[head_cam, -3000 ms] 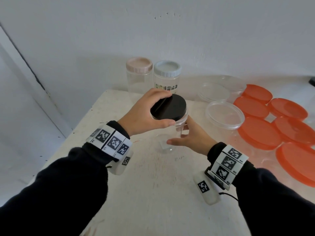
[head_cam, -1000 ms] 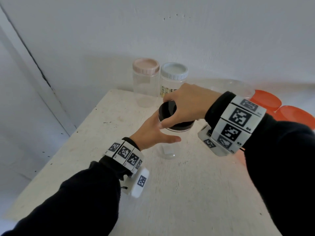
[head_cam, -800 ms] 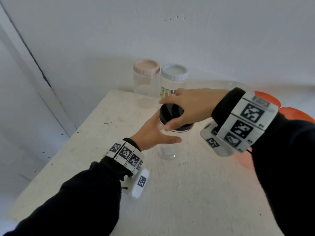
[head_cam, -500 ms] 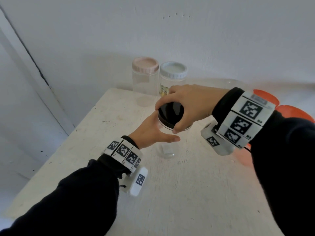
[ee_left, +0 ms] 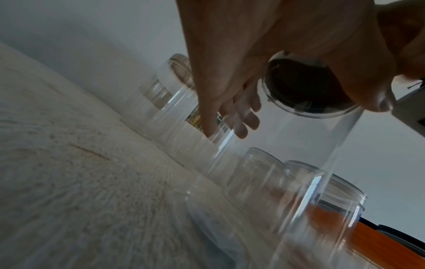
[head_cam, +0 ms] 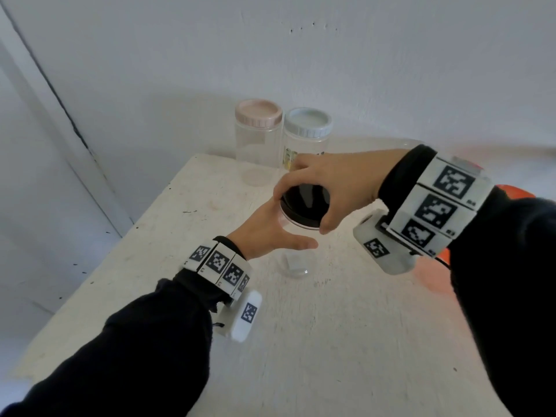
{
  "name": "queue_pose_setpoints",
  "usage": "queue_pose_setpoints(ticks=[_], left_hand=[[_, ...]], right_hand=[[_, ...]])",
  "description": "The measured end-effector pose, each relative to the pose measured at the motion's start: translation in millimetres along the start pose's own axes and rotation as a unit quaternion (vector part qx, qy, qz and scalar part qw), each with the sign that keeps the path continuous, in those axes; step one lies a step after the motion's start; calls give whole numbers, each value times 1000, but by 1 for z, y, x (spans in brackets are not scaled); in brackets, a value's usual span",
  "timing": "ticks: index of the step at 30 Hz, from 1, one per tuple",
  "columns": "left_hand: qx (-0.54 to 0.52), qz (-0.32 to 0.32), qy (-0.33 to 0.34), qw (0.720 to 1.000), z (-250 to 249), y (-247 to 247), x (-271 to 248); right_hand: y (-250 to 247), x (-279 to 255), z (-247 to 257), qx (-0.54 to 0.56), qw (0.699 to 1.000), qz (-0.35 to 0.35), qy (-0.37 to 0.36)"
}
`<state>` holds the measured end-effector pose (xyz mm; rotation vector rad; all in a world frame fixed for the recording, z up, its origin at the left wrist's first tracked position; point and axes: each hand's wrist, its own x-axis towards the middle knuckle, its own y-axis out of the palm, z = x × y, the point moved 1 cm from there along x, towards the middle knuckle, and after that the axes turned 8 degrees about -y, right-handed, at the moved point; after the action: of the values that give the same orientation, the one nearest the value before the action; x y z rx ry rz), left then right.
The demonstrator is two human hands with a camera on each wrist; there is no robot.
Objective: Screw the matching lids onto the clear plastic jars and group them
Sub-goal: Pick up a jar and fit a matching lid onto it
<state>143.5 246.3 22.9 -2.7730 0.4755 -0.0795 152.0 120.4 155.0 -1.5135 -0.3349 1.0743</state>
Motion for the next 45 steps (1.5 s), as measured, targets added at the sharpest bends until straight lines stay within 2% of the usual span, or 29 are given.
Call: queue_pose_setpoints(ticks=[6,8,9,11,13,14,17,21,23,25,26,28,30,33,35,38,40,42,44,45], left_hand=[[-8,-29,-13,999,2,2,-1],[-17,-29,-18,999,3,1,-2],[-18,-28,-17,999,3,2,-2],[-12,-25,-13,1000,2,1,-2],[-3,-22,-8,1000,1,1,-1],[3,-19,-7,1000,1,1,-1],[21,-25,-10,999,2,2,-1],[-1,-37,-8,999,4,4,-1],[-9,-32,-6,999,6,3,0],[-7,-34,-5,999,7,3,0],[-4,-34,-4,999,7,3,0],[3,-34,1,999,6,4,0],[11,-33,1,999,6,4,0],[18,-32,-6,999,6,4,1],[16,-25,-4,1000,6,5,2],[-5,-24,-2,1000,8,5,1],[-5,-23,5,1000,10,6,1],[5,-27,6,1000,9,6,1],[16,-33,5,999,8,6,1],[21,-34,5,999,8,6,1]], right_hand=[[10,10,1,-28,985,-154,75],[9,13,1,-52,980,-165,101],[8,13,0,-61,982,-147,102],[3,9,-3,-47,994,-60,83],[-3,3,-4,0,999,24,35],[-4,1,-3,12,999,37,9],[2,1,-5,29,999,-27,-7],[16,8,-3,-5,984,-159,75],[20,12,0,-56,973,-194,110],[18,11,0,-88,976,-165,114],[15,9,-1,-76,985,-122,99],[6,2,-3,-10,999,-22,41],[3,-2,-2,13,1000,12,-4],[8,-1,-1,4,999,-40,8],[11,2,0,-17,997,-70,42],[16,11,3,-50,981,-162,97],[18,13,4,-86,973,-178,122],[14,10,1,-84,985,-106,110],[7,2,1,-31,998,-3,56],[4,-2,3,-16,999,20,27]])
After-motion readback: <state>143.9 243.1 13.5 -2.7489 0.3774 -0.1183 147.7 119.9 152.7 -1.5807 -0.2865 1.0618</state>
